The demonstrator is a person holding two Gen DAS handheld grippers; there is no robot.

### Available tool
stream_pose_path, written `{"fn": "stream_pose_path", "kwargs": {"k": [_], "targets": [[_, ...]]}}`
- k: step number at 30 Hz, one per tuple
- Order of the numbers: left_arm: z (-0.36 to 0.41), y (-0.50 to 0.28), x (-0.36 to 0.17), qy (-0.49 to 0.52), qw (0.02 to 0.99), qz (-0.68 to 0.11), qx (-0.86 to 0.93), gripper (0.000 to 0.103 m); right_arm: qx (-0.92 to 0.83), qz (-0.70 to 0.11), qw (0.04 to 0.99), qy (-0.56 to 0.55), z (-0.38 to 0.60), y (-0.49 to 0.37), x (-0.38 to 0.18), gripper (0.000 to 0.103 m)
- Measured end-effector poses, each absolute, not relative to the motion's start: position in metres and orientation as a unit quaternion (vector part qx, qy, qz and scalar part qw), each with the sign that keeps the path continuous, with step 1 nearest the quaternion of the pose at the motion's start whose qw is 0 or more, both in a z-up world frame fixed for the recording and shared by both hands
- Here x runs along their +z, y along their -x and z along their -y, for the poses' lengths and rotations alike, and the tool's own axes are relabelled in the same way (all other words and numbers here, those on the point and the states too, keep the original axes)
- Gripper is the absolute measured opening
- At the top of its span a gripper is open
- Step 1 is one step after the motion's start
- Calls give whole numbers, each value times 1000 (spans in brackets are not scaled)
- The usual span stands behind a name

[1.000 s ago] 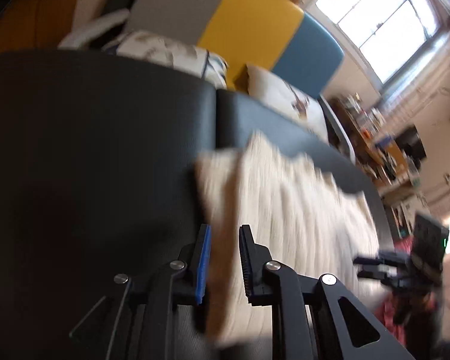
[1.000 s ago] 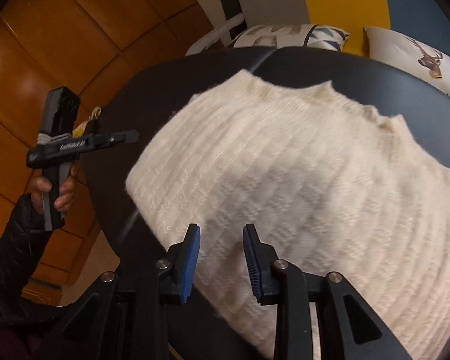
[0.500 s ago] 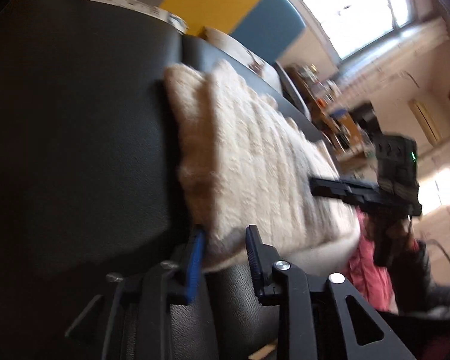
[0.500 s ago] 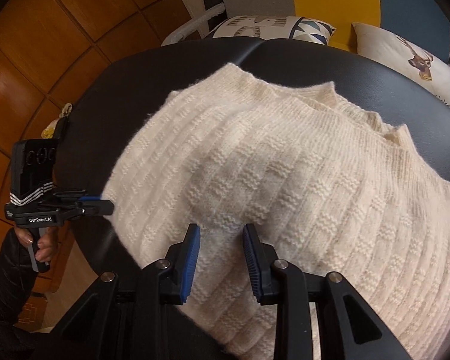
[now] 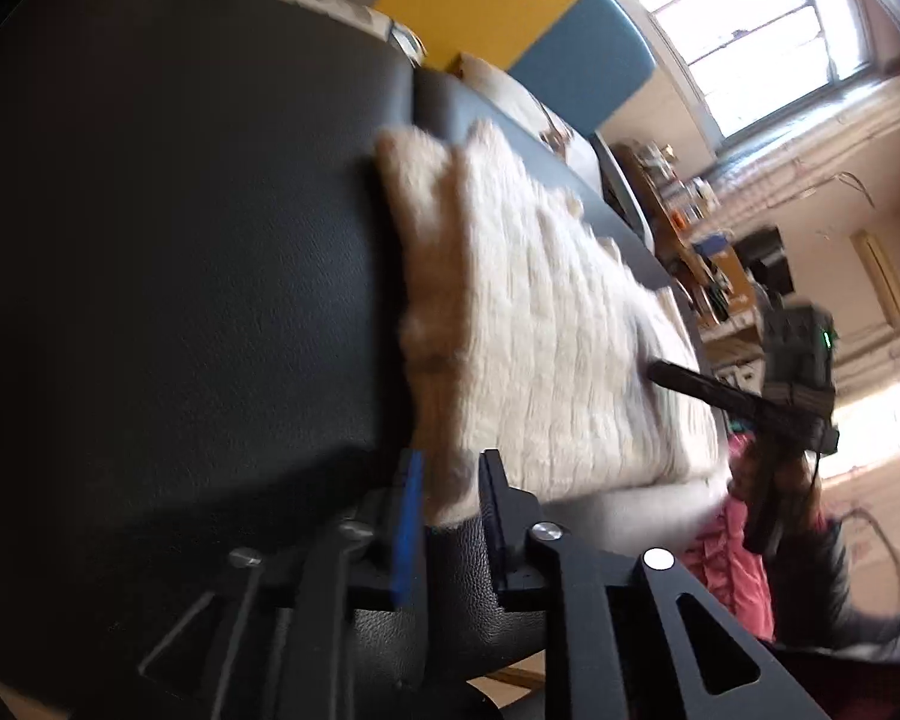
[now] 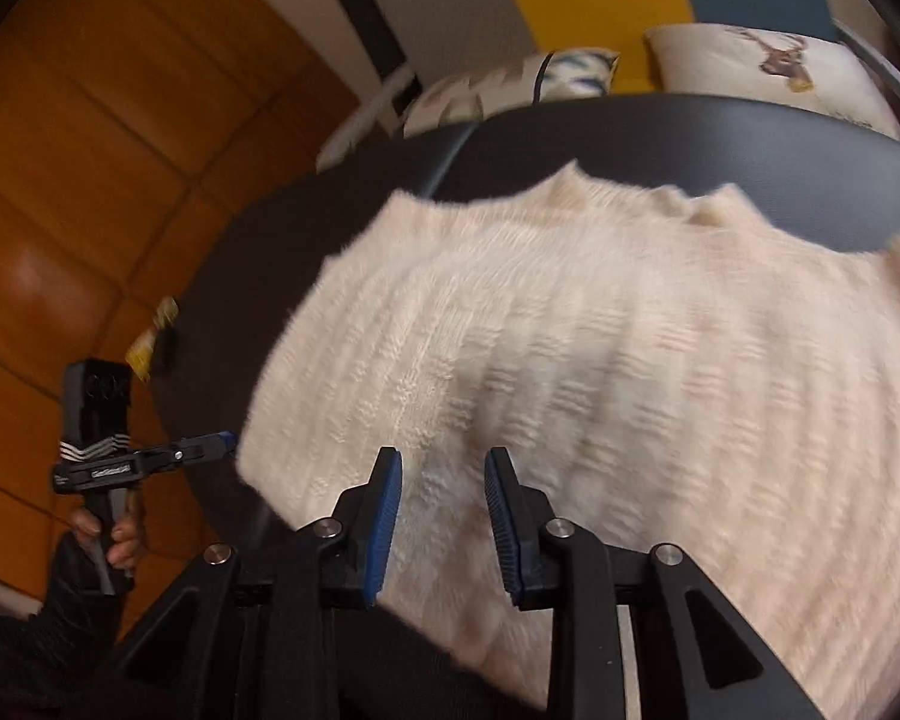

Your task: Fold clothes

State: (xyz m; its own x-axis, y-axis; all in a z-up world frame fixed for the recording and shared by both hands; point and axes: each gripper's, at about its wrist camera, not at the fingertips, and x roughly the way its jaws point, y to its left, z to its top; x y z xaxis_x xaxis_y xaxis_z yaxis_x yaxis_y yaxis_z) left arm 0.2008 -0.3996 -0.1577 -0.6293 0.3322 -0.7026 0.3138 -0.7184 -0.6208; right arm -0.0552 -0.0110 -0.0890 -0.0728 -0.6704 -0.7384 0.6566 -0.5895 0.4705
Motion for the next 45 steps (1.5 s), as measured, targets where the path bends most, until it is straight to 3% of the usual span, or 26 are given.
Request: {"fn": "stream_pose_path", "kwargs": {"k": [4, 11, 16, 21, 28, 32, 34, 37, 41, 45], "targets": [[388, -203, -118, 402, -13, 348, 847, 31, -745, 70, 440, -496, -40, 63, -78, 28], [274, -108, -90, 429, 100, 265, 858, 34, -766, 108, 389, -501, -162, 64, -88, 33], [166, -24, -96, 481, 182, 166, 841, 34, -739, 105, 421, -515, -169, 76, -111, 34], [107, 0, -111, 508, 209, 90, 831, 34, -715, 97, 447, -529, -165, 99, -132, 35], [98, 35, -131, 537, 192, 94, 816, 34, -646, 80, 515, -558, -149, 111, -152, 37], [99, 45, -147, 557, 184, 100, 804, 34, -630, 1, 522, -575, -136, 103, -153, 9], [99, 47, -155, 567, 181, 97, 798, 34, -620, -39, 524, -583, -130, 99, -154, 7], [102, 46, -154, 567, 176, 99, 798, 34, -609, -81, 526, -587, -124, 95, -153, 6], [110, 47, -127, 544, 190, 113, 809, 34, -613, -68, 518, -593, -127, 98, -149, 6], [121, 81, -100, 513, 196, 116, 828, 34, -622, -39, 509, -594, -134, 102, -142, 22]]}}
